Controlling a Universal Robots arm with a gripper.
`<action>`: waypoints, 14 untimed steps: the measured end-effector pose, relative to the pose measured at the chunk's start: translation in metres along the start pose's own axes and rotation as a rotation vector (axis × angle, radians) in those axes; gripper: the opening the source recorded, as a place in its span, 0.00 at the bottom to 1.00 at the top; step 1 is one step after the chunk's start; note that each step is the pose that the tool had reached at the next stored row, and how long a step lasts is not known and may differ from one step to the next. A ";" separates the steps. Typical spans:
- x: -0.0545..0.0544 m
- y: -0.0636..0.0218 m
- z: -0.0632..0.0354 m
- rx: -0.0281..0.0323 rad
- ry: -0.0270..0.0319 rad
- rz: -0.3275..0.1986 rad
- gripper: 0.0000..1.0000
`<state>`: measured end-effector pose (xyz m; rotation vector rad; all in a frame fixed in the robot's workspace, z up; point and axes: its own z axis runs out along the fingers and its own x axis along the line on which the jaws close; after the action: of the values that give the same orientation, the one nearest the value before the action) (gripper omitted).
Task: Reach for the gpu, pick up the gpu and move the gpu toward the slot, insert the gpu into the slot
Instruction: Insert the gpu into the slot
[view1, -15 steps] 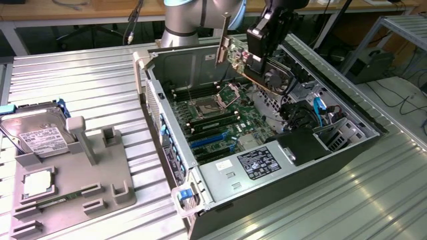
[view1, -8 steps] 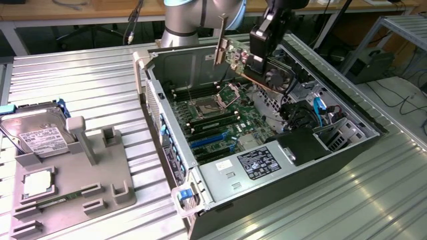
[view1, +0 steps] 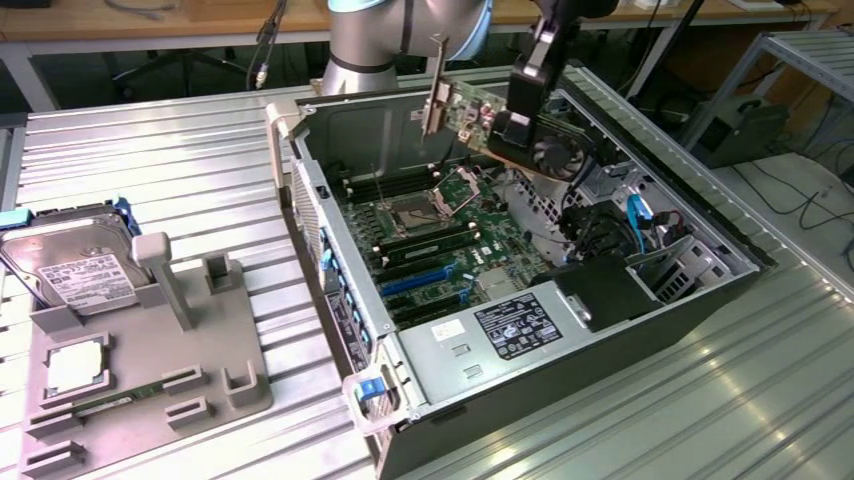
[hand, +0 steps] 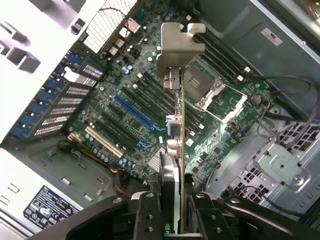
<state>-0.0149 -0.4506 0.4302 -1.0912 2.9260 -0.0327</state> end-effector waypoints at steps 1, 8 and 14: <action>0.000 0.0000 0.0000 -0.0002 -0.0005 -0.021 0.27; 0.000 0.0000 0.0000 -0.0016 -0.0043 -0.163 0.27; 0.000 0.0000 0.0000 -0.0029 -0.0076 -0.291 0.27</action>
<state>-0.0149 -0.4506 0.4302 -1.5022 2.7345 -0.0282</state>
